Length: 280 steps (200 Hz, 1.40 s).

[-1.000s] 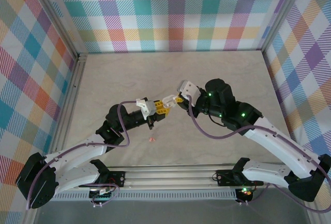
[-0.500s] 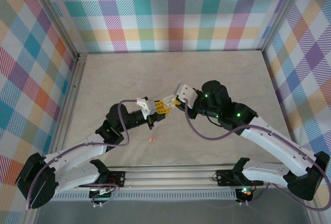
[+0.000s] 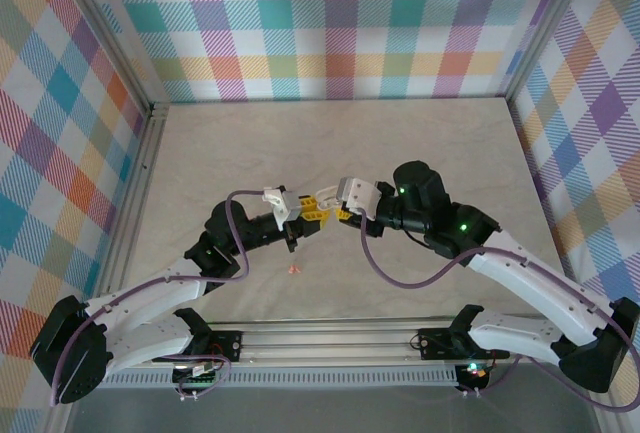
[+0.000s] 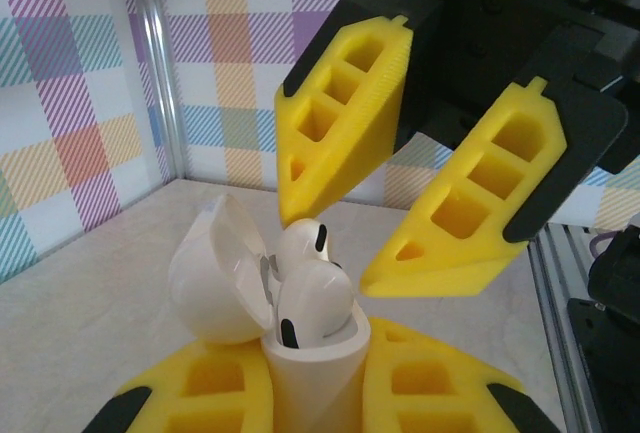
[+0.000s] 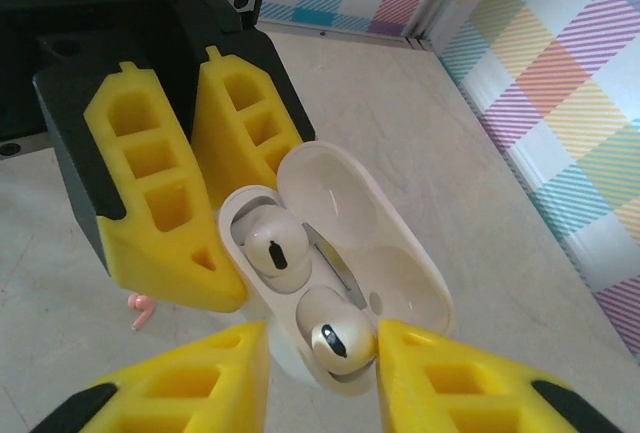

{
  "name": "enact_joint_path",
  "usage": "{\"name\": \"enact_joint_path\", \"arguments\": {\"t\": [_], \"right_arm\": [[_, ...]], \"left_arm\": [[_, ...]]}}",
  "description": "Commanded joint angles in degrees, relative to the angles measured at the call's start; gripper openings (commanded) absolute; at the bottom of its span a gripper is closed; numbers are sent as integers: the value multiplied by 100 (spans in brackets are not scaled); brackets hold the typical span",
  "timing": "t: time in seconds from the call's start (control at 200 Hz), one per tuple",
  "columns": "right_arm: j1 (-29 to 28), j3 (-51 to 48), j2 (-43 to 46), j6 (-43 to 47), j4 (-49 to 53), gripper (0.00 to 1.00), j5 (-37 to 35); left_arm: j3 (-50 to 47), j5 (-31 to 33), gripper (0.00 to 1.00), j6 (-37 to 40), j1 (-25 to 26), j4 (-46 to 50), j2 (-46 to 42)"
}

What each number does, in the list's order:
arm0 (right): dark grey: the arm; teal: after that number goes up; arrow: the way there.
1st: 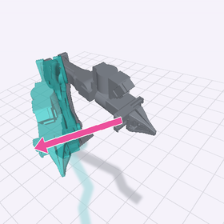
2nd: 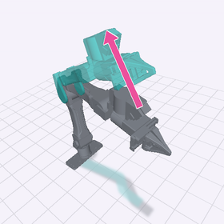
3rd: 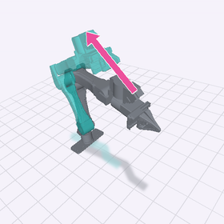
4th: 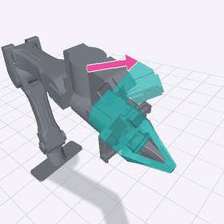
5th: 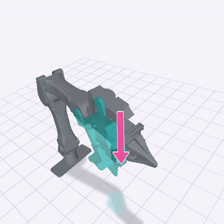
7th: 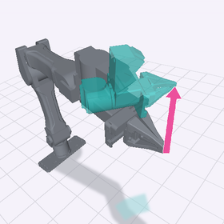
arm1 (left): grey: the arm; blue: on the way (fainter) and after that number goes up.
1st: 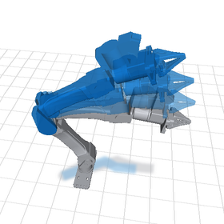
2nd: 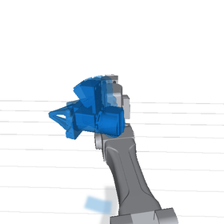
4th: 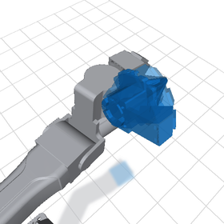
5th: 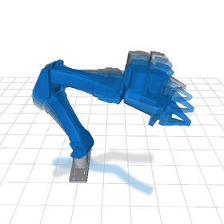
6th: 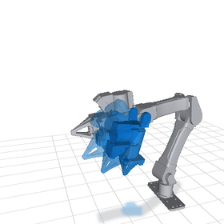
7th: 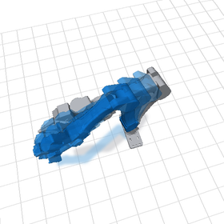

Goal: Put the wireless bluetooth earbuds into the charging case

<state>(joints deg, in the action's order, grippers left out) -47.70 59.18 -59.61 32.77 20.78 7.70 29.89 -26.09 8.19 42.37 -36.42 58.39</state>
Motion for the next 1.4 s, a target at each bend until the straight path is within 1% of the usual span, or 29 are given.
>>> {"name": "enact_joint_path", "arguments": {"t": [0.0,0.235,0.34,0.46,0.6,0.675,0.72,0.83,0.935,0.99,1.06,1.22,1.355,1.395], "right_arm": [[-28,69,38,203,308,33,386],[-29,238,213,-117,452,37,368],[51,487,268,-337,691,43,496],[506,847,297,-909,858,46,938],[1153,1107,205,-1529,822,49,1815],[1340,1230,26,-1759,903,50,2039],[1412,1290,-122,-1893,964,50,2011],[1521,1627,-668,-2322,1274,49,1579],[1558,1954,-1250,-2660,1523,47,1522],[1553,2132,-1529,-2982,1710,46,1345],[1553,2320,-1790,-3124,1955,45,1243],[1545,2320,-2088,-3359,2013,40,1683],[1536,1980,-1956,-3374,1712,37,2011],[1536,1856,-1871,-3345,1582,36,2248]], "left_arm": [[210,71,0,-124,43,-485,-162],[338,174,0,-107,35,-277,93],[420,158,0,-89,31,-188,195],[421,113,0,-64,35,-145,215],[344,96,0,-54,33,-96,145],[337,66,0,-30,28,-14,62],[333,27,0,-11,33,46,4],[381,-75,0,83,33,310,-108],[421,-247,0,138,34,444,-151],[449,-354,0,163,34,482,-161],[489,-397,0,206,30,587,-178],[508,-367,0,288,34,689,-197],[591,-397,0,347,35,768,-153],[612,-407,0,359,34,783,-136]]}}
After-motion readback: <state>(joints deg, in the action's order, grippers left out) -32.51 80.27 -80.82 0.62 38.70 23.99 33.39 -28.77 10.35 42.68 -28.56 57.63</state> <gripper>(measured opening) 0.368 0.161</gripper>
